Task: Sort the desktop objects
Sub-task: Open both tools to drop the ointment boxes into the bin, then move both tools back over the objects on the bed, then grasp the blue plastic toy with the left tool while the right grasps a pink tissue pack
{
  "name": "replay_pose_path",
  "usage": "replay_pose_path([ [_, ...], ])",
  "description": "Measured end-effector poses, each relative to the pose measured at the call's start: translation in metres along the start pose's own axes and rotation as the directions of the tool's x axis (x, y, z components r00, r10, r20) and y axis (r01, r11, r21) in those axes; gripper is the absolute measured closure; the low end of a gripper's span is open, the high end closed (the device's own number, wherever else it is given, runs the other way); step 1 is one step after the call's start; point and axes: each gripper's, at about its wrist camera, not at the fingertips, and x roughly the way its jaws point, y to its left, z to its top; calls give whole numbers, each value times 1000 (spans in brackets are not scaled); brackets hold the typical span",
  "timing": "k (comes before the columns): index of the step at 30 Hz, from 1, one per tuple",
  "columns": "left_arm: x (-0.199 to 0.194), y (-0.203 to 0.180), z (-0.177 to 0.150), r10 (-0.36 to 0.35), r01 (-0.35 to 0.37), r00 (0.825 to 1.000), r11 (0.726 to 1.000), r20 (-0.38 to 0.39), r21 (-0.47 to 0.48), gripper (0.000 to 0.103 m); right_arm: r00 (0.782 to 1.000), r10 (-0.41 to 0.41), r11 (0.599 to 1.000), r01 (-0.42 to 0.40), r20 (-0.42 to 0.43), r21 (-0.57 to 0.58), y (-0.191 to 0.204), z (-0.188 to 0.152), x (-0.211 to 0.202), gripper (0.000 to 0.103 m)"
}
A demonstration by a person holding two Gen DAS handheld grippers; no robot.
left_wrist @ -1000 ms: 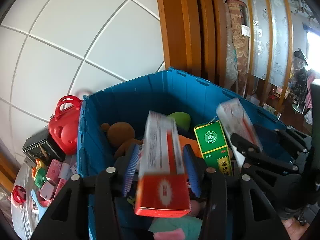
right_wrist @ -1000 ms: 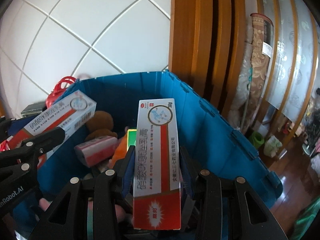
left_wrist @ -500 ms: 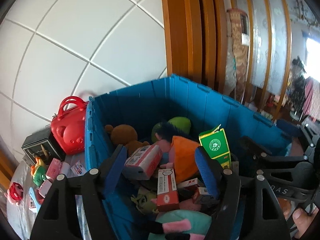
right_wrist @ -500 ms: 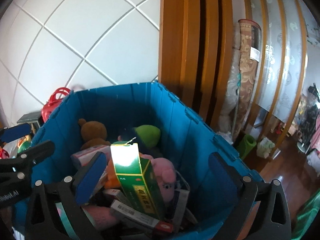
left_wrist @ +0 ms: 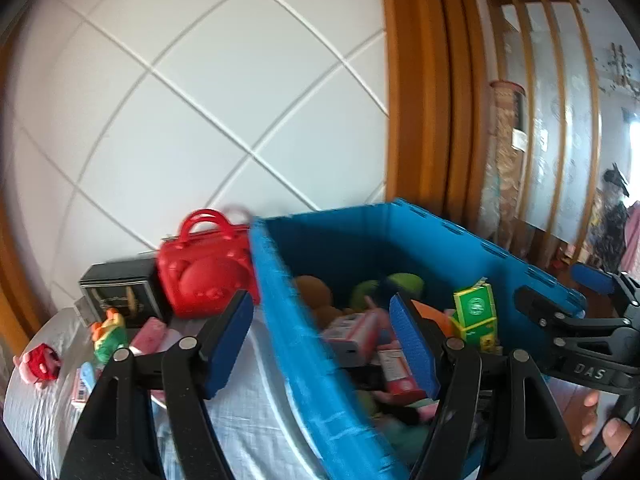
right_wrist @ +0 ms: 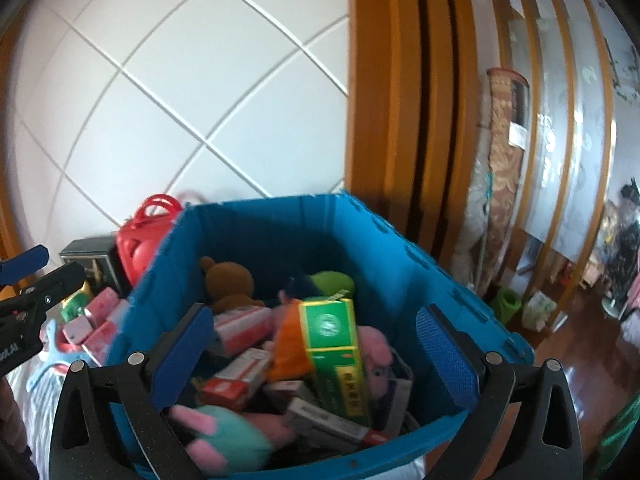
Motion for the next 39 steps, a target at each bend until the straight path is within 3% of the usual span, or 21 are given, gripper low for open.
replay_pose_path([
  [10, -26, 114, -23, 63, -64, 998, 997, -12, -47, 33, 997, 71, 996, -69, 28, -64, 114, 11, -31, 0],
  [15, -15, 195, -66, 103, -113, 988, 990, -117, -84, 33, 989, 148, 984, -146, 12, -104, 180, 10, -29, 0],
  [18, -3, 248, -101, 183, -210, 957, 972, -224, -101, 33, 982, 186, 976, -189, -39, -110, 215, 4, -10, 0],
  [22, 10, 328, -152, 233, -313, 894, 936, -383, -160, 33, 964, 230, 963, -245, -133, -113, 256, -10, 25, 0],
  [28, 14, 410, -207, 306, -443, 813, 877, -496, -186, 33, 923, 253, 952, -290, -290, -94, 294, -42, 87, 0],
  [33, 34, 441, -230, 293, -463, 785, 863, -546, -202, 33, 883, 233, 954, -290, -408, -82, 310, -71, 140, 0],
  [37, 63, 448, -247, 227, -411, 781, 889, -582, -203, 33, 845, 218, 957, -284, -489, -64, 317, -92, 180, 0],
  [39, 82, 445, -255, 197, -378, 766, 908, -612, -180, 33, 829, 216, 957, -284, -515, -56, 319, -100, 194, 0],
])
